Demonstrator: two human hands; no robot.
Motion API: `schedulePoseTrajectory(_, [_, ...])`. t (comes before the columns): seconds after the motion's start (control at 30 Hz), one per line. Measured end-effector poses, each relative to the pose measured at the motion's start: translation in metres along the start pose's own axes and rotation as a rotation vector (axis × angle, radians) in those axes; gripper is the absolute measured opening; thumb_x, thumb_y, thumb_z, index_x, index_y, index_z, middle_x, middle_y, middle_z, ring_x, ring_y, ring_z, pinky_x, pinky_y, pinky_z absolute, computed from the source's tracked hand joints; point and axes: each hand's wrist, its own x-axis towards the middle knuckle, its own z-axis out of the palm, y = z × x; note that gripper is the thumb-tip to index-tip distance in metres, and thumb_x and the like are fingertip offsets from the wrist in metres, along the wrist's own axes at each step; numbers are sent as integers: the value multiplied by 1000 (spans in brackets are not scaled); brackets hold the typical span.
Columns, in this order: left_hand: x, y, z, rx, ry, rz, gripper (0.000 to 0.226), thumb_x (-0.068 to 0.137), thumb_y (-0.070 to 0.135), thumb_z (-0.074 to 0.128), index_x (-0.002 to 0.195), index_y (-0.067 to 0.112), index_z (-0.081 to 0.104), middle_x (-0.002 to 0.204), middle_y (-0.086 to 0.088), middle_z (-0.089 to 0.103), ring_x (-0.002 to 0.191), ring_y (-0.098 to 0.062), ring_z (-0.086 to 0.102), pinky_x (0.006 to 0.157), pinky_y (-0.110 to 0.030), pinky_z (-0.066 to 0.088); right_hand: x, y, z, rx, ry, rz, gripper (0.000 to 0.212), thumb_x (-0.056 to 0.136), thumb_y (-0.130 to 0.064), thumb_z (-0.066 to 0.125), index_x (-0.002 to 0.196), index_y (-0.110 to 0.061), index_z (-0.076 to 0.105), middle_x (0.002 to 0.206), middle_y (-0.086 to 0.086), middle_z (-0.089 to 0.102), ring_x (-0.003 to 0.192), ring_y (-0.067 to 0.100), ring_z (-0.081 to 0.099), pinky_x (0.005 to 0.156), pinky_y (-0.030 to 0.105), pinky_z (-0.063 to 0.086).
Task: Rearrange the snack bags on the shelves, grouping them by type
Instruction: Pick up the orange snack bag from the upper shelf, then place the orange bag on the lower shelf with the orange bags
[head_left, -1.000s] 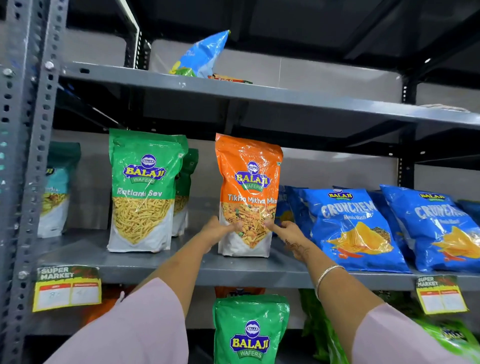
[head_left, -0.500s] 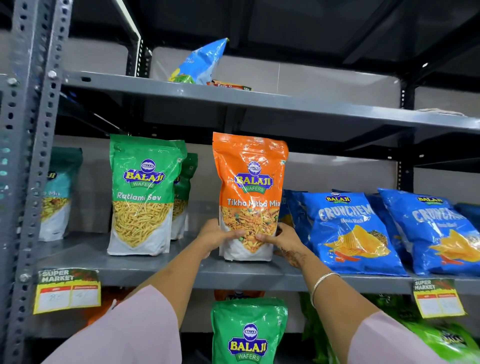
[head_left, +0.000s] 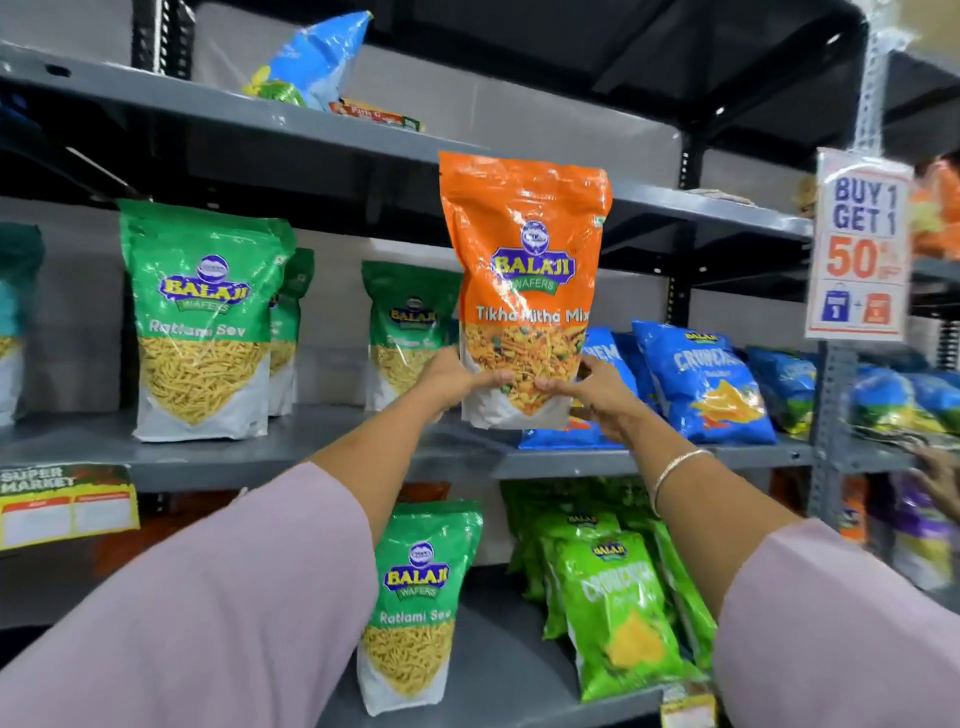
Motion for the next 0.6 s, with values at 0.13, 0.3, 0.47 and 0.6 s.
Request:
schedulePoseTrajectory(0.13, [-18, 1, 44, -23, -15, 24, 62, 64, 25, 83, 117, 4, 59, 122, -14, 65, 109, -26, 61, 96, -40, 50, -26, 15, -43, -72, 73, 9, 47, 68, -10, 80, 106, -16, 53, 107, 3, 63, 96, 19, 62, 70, 33, 54])
schedulePoseTrajectory(0.3, [-49, -14, 92, -7, -34, -3, 67, 61, 29, 85, 117, 4, 58, 120, -14, 66, 110, -27, 61, 95, -42, 51, -63, 42, -79, -114, 68, 55, 39, 67, -3, 78, 93, -23, 56, 104, -2, 66, 92, 16, 64, 71, 36, 56])
schedulePoseTrajectory(0.47, [-84, -52, 124, 10, -57, -34, 67, 59, 23, 87, 116, 2, 59, 120, -15, 66, 109, -27, 62, 92, -38, 52, -96, 83, -92, -137, -16, 162, 69, 67, 10, 74, 128, -5, 46, 118, 11, 62, 101, 25, 63, 78, 39, 58])
schedulePoseTrajectory(0.6, [-104, -91, 135, 56, -101, -116, 71, 58, 22, 88, 119, 2, 57, 121, -15, 66, 110, -27, 62, 91, -35, 52, -118, 120, -82, -140, -32, 270, 73, 67, 14, 72, 131, -3, 41, 124, 16, 59, 111, 31, 59, 73, 32, 57])
